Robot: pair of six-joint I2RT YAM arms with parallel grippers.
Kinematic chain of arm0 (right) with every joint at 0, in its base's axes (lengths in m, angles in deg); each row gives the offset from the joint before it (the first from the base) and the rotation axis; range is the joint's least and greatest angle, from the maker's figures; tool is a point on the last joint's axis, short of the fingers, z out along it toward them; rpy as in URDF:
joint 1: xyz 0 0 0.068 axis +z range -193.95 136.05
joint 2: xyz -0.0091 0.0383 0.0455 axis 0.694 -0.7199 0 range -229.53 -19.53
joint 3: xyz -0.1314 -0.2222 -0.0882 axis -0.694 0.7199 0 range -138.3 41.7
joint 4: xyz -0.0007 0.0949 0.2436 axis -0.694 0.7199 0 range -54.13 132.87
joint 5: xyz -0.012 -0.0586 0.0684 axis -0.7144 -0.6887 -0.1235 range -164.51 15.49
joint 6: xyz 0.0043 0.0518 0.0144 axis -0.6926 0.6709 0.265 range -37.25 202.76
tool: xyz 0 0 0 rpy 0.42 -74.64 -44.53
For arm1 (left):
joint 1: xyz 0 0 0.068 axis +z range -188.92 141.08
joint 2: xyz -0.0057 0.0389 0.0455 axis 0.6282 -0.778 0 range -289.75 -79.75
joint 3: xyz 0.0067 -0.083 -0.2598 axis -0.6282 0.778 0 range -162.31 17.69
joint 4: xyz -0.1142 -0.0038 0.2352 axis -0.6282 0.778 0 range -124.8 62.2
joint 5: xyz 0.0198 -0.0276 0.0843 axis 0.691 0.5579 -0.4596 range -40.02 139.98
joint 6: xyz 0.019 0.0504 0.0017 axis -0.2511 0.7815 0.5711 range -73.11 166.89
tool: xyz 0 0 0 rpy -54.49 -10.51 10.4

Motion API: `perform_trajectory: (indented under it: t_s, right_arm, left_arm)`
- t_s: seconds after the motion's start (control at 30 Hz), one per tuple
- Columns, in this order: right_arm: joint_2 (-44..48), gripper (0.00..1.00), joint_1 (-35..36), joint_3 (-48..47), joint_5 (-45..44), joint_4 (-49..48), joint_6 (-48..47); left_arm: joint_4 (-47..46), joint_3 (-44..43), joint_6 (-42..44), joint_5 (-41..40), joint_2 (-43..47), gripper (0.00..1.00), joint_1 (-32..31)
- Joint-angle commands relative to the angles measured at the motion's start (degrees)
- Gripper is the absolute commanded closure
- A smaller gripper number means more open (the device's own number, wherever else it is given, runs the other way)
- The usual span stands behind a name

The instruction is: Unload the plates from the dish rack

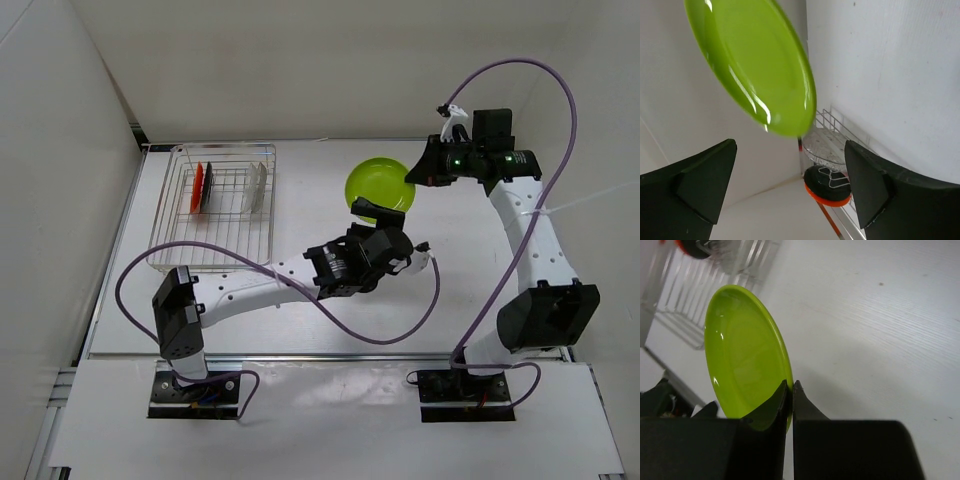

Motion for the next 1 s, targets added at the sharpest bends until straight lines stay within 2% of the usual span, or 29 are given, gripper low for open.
perform_trajectory:
  t_s: [0.0,0.1,0.17,0.2,0.27,0.3,0.33,0.37,0.4,0.47,0.57,0.73,0.8,0.87,0.97]
  right_arm:
    - [-2.88,0.99,-3.17,2.28,-8.00,-7.63,4.42]
    - [-8.06,0.99,-6.42,2.20,-13.64,-10.81,5.65]
    - [-13.14,0.99,-7.83,0.54,-14.18,-10.81,5.65]
    - [-16.22,0.99,-8.97,0.53,-16.27,-10.81,5.65]
    - [-18.78,0.99,-9.51,-0.18,-18.65,-11.86,5.65]
    - [-19.75,0.99,-10.29,-0.18,-19.53,-12.56,6.35]
    - [-21.85,0.99,-10.91,-0.18,-20.06,-13.44,6.36]
    - [-22.92,0.99,-10.92,-0.18,-20.59,-13.45,6.88]
    - [-25.28,0.99,-10.92,-1.40,-20.60,-13.45,6.89]
    - [-27.40,0.99,-10.92,-2.72,-21.56,-13.45,6.36]
    - [-30.83,0.99,-11.44,-5.45,-22.79,-13.45,6.36]
    - [-36.37,0.99,-11.44,-10.36,-23.32,-12.22,5.31]
    - [-38.82,0.99,-11.44,-11.69,-22.71,-10.21,5.30]
    - [-41.28,0.93,-10.92,-14.23,-22.71,-8.71,5.30]
    - [-42.35,0.89,-10.39,-15.38,-22.71,-7.47,4.69]
  left_arm:
    - [3.41,-1.22,-4.17,0.05,2.86,0.00,1.05]
    - [7.52,-1.21,-7.42,1.27,4.53,0.00,4.82]
    - [8.24,-1.91,-9.79,2.06,5.94,0.00,8.42]
    - [9.02,-2.96,-10.67,2.76,6.72,0.00,12.97]
    - [11.22,-5.33,-13.22,4.16,6.73,0.00,18.00]
    - [12.53,-10.22,-17.41,4.70,5.43,0.00,20.63]
    - [18.99,-14.18,-20.32,6.45,2.11,0.00,25.79]
    - [22.79,-23.10,-26.35,7.59,-0.01,0.00,28.28]
    - [25.88,-27.10,-29.20,8.82,-2.04,0.00,33.09]
    - [32.81,-34.49,-35.52,14.18,-6.35,0.00,37.16]
    - [32.33,-31.99,-39.32,20.95,-4.97,0.00,43.40]
    - [24.43,-18.56,-44.86,31.48,0.66,0.00,49.92]
    - [24.41,-16.87,-46.27,34.92,1.80,0.00,53.34]
    - [23.89,-15.80,-48.12,40.02,1.81,0.00,56.76]
    - [23.89,-14.49,-50.31,47.14,1.81,0.00,60.72]
